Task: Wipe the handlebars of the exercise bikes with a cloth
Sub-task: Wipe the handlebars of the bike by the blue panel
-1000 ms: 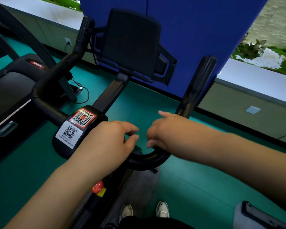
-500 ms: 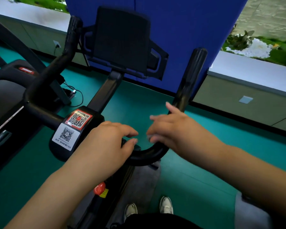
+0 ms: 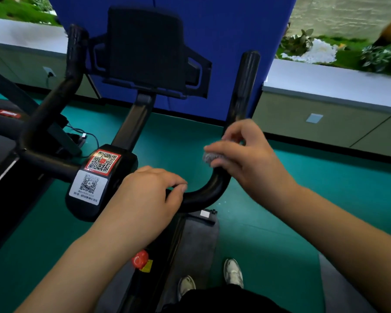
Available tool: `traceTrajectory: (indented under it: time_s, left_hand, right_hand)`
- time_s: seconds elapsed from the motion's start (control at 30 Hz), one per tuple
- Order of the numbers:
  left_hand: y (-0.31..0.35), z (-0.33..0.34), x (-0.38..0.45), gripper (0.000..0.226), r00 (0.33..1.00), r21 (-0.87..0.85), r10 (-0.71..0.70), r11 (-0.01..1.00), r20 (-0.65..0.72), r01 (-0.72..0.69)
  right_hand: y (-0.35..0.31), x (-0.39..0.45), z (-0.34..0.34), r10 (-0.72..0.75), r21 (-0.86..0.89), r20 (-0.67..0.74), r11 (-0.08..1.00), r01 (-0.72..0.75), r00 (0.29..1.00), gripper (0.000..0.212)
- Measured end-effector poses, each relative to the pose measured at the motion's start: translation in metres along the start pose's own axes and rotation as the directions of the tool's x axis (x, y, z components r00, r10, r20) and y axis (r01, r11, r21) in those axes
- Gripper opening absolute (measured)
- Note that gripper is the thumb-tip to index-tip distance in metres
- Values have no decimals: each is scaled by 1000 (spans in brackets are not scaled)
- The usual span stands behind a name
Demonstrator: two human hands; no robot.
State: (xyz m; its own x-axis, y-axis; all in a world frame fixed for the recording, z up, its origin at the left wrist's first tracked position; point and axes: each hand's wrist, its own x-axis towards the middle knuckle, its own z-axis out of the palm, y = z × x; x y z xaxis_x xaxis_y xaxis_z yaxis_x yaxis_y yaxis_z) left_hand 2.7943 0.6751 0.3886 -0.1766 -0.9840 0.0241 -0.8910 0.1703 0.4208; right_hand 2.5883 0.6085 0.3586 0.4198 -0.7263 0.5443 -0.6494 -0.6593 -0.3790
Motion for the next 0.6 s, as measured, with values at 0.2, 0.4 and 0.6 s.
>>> traceTrajectory:
  time_s: [0.2,0.4,0.6]
  left_hand:
    - [-2,3,-4,37,999,-8,32,999,2,-32]
    - [2,7,-2,21,998,-46,27,998,-61,-30]
    - [33,19,7,36,976,-113,65,989,-208,-90]
  right_hand:
    - [11,11,4,297,-19,-102,954,-300,950,36]
    - [-33,-44,8,269,115,-35,958,-264,962,39]
    - [-1,-64,-8,317,157,-70,940,-304,946,36]
